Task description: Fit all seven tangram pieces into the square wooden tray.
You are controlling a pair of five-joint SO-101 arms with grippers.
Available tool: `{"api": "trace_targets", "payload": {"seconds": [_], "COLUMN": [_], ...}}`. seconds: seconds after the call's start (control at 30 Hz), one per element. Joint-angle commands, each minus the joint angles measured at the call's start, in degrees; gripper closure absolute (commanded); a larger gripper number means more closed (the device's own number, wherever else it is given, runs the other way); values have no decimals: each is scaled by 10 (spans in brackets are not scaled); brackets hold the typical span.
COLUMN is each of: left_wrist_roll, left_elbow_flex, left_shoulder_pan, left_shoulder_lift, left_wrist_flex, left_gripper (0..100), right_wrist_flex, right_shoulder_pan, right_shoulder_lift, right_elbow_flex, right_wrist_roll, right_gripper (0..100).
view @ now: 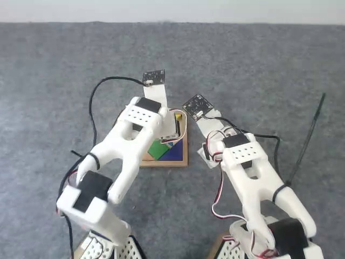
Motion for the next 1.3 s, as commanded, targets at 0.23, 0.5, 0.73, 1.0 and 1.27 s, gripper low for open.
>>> {"api": "trace_targets", "payload": {"seconds": [0.23,0.5,0.73,1.0,1.27], "left_wrist_roll": [13,10,-53,-110,-116], "left_elbow_flex": [-40,-40,64,320,323], "left_shoulder_pan": [-6,-10,-71,-258,-301], "left_shoulder_lift": [4,-9,-215,-423,-423], "left_wrist_flex": [-11,-1,11,-216,-221], "left_gripper": [777,750,754,815,906], "right_wrist_flex": [-11,-11,-9,2,-29], "right_shoulder_pan": [-5,-4,-7,-81,-145], "right_shoulder_lift": [-32,-32,-37,-12,206], "right_elbow_flex": [-4,-4,-18,-116,-263], "right_wrist_roll": [-3,-3,-5,-65,-94], "right_gripper": [969,969,969,969,969]}}
